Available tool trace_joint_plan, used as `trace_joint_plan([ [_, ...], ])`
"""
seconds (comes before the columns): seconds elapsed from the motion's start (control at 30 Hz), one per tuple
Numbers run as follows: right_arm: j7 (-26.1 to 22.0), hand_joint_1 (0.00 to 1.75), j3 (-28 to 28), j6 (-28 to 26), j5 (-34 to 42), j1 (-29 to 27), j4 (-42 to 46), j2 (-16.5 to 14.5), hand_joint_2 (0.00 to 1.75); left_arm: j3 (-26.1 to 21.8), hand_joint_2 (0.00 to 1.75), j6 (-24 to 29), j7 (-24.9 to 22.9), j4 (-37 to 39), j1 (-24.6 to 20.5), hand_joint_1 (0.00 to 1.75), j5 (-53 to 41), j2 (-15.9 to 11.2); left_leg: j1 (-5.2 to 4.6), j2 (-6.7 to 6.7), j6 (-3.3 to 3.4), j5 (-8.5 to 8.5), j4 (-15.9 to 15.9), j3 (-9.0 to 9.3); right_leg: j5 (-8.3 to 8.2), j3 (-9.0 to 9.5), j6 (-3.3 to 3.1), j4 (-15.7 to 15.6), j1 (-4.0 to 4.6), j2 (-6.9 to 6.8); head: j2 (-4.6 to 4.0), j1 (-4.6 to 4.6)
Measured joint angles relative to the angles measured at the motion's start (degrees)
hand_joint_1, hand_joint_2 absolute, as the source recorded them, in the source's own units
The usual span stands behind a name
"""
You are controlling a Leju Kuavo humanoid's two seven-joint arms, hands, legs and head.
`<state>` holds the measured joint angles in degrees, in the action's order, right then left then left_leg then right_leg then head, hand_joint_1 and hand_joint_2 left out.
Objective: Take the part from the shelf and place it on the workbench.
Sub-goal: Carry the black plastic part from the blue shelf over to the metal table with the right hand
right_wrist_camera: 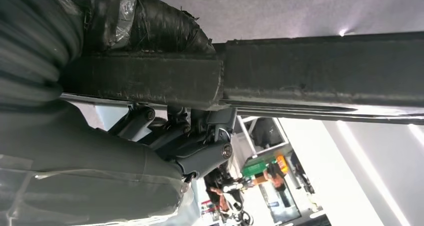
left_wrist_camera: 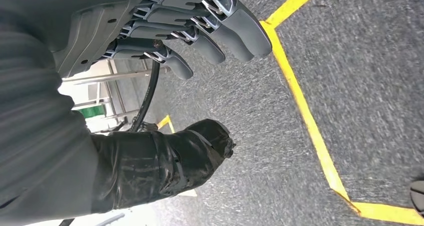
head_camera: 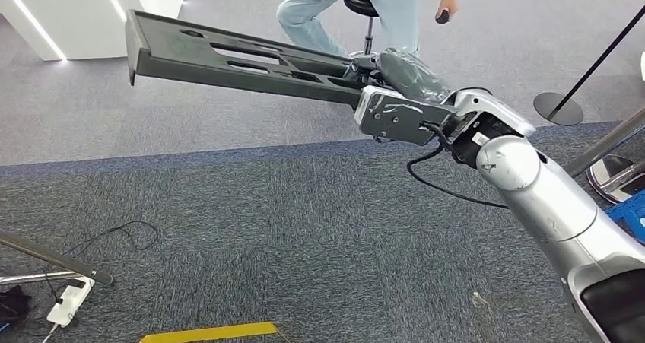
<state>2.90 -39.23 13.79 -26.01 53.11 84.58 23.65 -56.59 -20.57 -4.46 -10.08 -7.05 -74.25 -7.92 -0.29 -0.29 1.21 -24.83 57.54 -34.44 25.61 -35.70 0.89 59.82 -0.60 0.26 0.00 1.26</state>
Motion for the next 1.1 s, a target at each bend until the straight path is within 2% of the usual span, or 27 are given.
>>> trace_joint_plan([
  [0.07, 0.0, 1.75, 0.0, 0.0, 0.0, 0.0, 0.0, 0.0, 1.75, 0.0, 1.75, 0.0, 0.0, 0.0, 0.0, 0.00, 0.0, 0.0, 0.14, 0.10, 0.67, 0.38, -0.6, 0.27, 2.99, -2.15, 0.18, 4.9, 0.05, -0.02, 0.00, -0.11],
  [0.13, 0.0, 1.75, 0.0, 0.0, 0.0, -0.2, -0.1, 0.0, 1.75, 0.0, 1.75, 0.0, 0.0, 0.0, 0.0, 0.00, 0.0, 0.0, 0.07, 0.09, 0.90, 0.39, -0.6, 0.16, 6.18, -5.53, 0.28, 12.2, 0.07, 0.00, 0.00, -0.17],
  [0.17, 0.0, 1.75, 0.0, 0.0, 0.0, -0.4, -0.1, 0.0, 1.75, 0.0, 1.75, 0.0, 0.0, 0.0, 0.1, 0.00, 0.0, 0.0, 0.04, 0.08, 0.93, 0.36, -0.5, 0.10, 6.62, -6.55, 0.33, 14.4, 0.05, -0.01, 0.00, -0.16],
  [0.2, 0.0, 1.75, 0.0, 0.0, 0.1, -0.5, -0.1, 0.0, 1.75, 0.0, 1.75, 0.1, 0.1, 0.0, 0.1, 0.00, 0.0, 0.0, 0.03, 0.07, 0.93, 0.31, -0.3, 0.06, 5.97, -6.57, 0.36, 14.4, 0.02, -0.03, 0.00, -0.17],
  [0.23, 0.4, 1.75, 0.0, -0.4, 0.7, -0.6, -0.1, 0.0, 1.75, 0.0, 1.75, 0.5, 0.7, 0.0, 0.1, 0.00, 0.2, 0.0, 0.04, 0.06, 0.88, 0.19, -0.2, 0.01, 4.37, -5.43, 0.35, 12.1, 0.00, -0.06, 0.00, -0.18],
  [0.27, 1.4, 1.75, 0.1, -2.0, 2.8, -1.7, -0.4, -0.1, 1.75, 0.0, 1.75, 1.9, 2.7, 0.0, 0.0, 0.00, 0.6, 0.1, 0.16, 0.05, 0.75, 0.01, 0.1, -0.04, 2.37, -3.35, 0.32, 8.1, 0.03, -0.15, 0.00, -0.12],
  [0.33, 0.3, 1.75, 0.9, -8.8, 13.4, -9.2, -4.3, -1.7, 1.75, 0.0, 1.75, 6.9, 12.0, 0.0, -0.2, 0.00, 2.1, 0.4, 0.86, -0.40, 0.16, -0.45, 0.4, 0.25, 0.16, 1.01, 0.08, 0.3, 0.95, -0.47, 0.00, -0.06],
  [0.37, -3.6, 1.75, 1.6, -12.3, 22.0, -15.3, -8.5, -3.5, 1.75, 0.0, 1.75, 9.5, 18.0, 0.0, -0.3, 0.00, 2.8, 0.7, 1.51, -0.78, -0.21, -0.66, 0.4, 0.69, -0.09, 2.79, -0.17, -2.2, 1.73, -0.75, 0.00, -0.12],
  [0.43, -15.5, 1.75, 2.4, -15.0, 39.9, -27.8, -19.2, -7.2, 1.75, 0.0, 1.75, 11.8, 26.5, 0.1, -0.6, 0.00, 3.4, 1.5, 2.68, -1.90, -0.87, -0.89, 0.2, 1.47, 0.03, 4.84, -0.83, -3.8, 3.09, -1.56, 0.00, -0.47],
  [0.5, -22.2, 1.75, 2.5, -14.2, 49.5, -36.7, -28.5, -9.5, 1.75, 0.0, 1.75, 12.0, 29.2, 0.2, -0.6, 0.00, 3.3, 2.3, 2.92, -2.30, -1.19, -1.81, 1.3, 0.69, -0.18, 5.19, -1.76, -4.3, 3.16, -2.43, 0.00, -0.74],
  [0.57, -23.2, 1.75, 2.8, -13.6, 49.5, -41.3, -35.8, -11.4, 1.75, 0.0, 1.75, 12.0, 30.1, 0.3, 0.2, 0.00, 3.1, 2.4, 2.60, -1.54, -1.26, -4.84, 6.1, -1.95, -0.56, 4.48, -2.61, -4.5, 2.68, -2.18, 0.00, -0.84],
  [0.63, -22.7, 1.75, 3.1, -13.4, 46.8, -43.5, -41.8, -13.0, 1.75, 0.0, 1.75, 12.1, 30.4, 0.3, 0.5, 0.00, 3.1, 2.1, 2.37, -0.90, -1.56, -8.22, 13.4, -5.47, -0.57, 4.07, -2.82, -4.3, 2.30, -1.51, 0.00, -0.80],
  [0.67, -22.3, 1.75, 3.2, -13.4, 46.0, -44.6, -44.4, -13.7, 1.75, 0.0, 1.75, 12.2, 30.5, 0.3, 0.3, 0.00, 3.1, 1.9, 2.32, -0.81, -1.81, -8.72, 15.9, -6.70, -0.44, 4.04, -2.75, -4.2, 2.06, -1.38, 0.00, -0.82],
  [0.7, -22.0, 1.75, 3.2, -13.3, 45.6, -45.6, -46.6, -14.3, 1.75, 0.0, 1.75, 12.2, 30.6, 0.3, 0.2, 0.00, 3.1, 1.8, 2.32, -0.71, -2.05, -8.09, 16.2, -7.01, -0.24, 4.05, -2.60, -4.0, 1.76, -1.28, 0.00, -0.83],
  [0.73, -21.8, 1.75, 3.2, -13.3, 45.5, -46.4, -48.6, -14.9, 1.75, 0.0, 1.75, 12.2, 30.6, 0.3, 0.2, 0.00, 3.1, 1.7, 2.32, -0.60, -2.23, -6.42, 14.3, -6.21, 0.00, 4.08, -2.38, -3.7, 1.38, -1.11, 0.00, -0.82],
  [0.8, -21.8, 1.75, 3.2, -13.3, 45.3, -47.2, -52.0, -15.9, 1.75, 0.0, 1.75, 12.2, 30.7, 0.3, 0.1, 0.00, 3.1, 1.5, 2.27, -0.50, -2.43, -2.27, 6.3, -2.41, 0.49, 4.14, -1.76, -3.2, 0.67, -0.62, 0.00, -0.79],
  [0.83, -21.9, 1.75, 3.2, -13.2, 45.3, -47.2, -53.5, -16.4, 1.75, 0.0, 1.75, 12.2, 30.7, 0.3, 0.0, 0.00, 3.1, 1.4, 2.08, -0.54, -2.35, -1.06, 2.8, -0.72, 0.67, 4.09, -1.42, -3.0, 0.48, -0.39, 0.00, -0.80],
  [0.87, -22.0, 1.75, 3.3, -13.2, 45.2, -47.1, -54.8, -16.8, 1.75, 0.0, 1.75, 12.2, 30.7, 0.3, -0.1, 0.00, 3.1, 1.3, 1.83, -0.58, -2.19, -0.58, 0.7, 0.31, 0.78, 4.01, -1.06, -2.9, 0.34, -0.22, 0.00, -0.82],
  [0.93, -22.2, 1.75, 3.6, -13.2, 45.2, -46.8, -57.0, -17.5, 1.75, 0.0, 1.75, 12.2, 30.7, 0.3, -0.3, 0.00, 3.1, 1.1, 1.30, -0.61, -1.68, -0.76, -0.2, 0.76, 0.83, 3.93, -0.34, -2.8, 0.13, -0.02, 0.00, -0.85],
  [0.97, -22.3, 1.75, 3.8, -13.1, 45.2, -46.7, -57.9, -17.7, 1.75, 0.0, 1.75, 12.2, 30.7, 0.3, -0.4, 0.00, 3.1, 1.0, 1.28, -0.53, -1.61, -0.79, -0.2, 0.79, 1.02, 3.97, -0.22, -2.9, 0.07, 0.01, 0.00, -0.86],
  [1.0, -22.4, 1.75, 4.0, -13.1, 45.2, -46.6, -58.8, -17.9, 1.75, 0.0, 1.75, 12.2, 30.7, 0.3, -0.4, 0.00, 3.1, 1.0, 1.29, -0.48, -1.64, -0.81, -0.3, 0.88, 1.10, 4.03, -0.69, -2.9, 0.04, 0.01, 0.00, -0.89],
  [1.1, -22.5, 1.75, 4.6, -13.0, 45.2, -46.3, -61.0, -18.5, 1.75, 0.0, 1.75, 12.2, 30.7, 0.3, -0.4, 0.00, 3.1, 0.9, 1.14, -0.42, -1.82, -0.87, -0.5, 1.11, 1.18, 4.21, -2.69, -2.9, 0.06, -0.02, 0.00, -1.00],
])
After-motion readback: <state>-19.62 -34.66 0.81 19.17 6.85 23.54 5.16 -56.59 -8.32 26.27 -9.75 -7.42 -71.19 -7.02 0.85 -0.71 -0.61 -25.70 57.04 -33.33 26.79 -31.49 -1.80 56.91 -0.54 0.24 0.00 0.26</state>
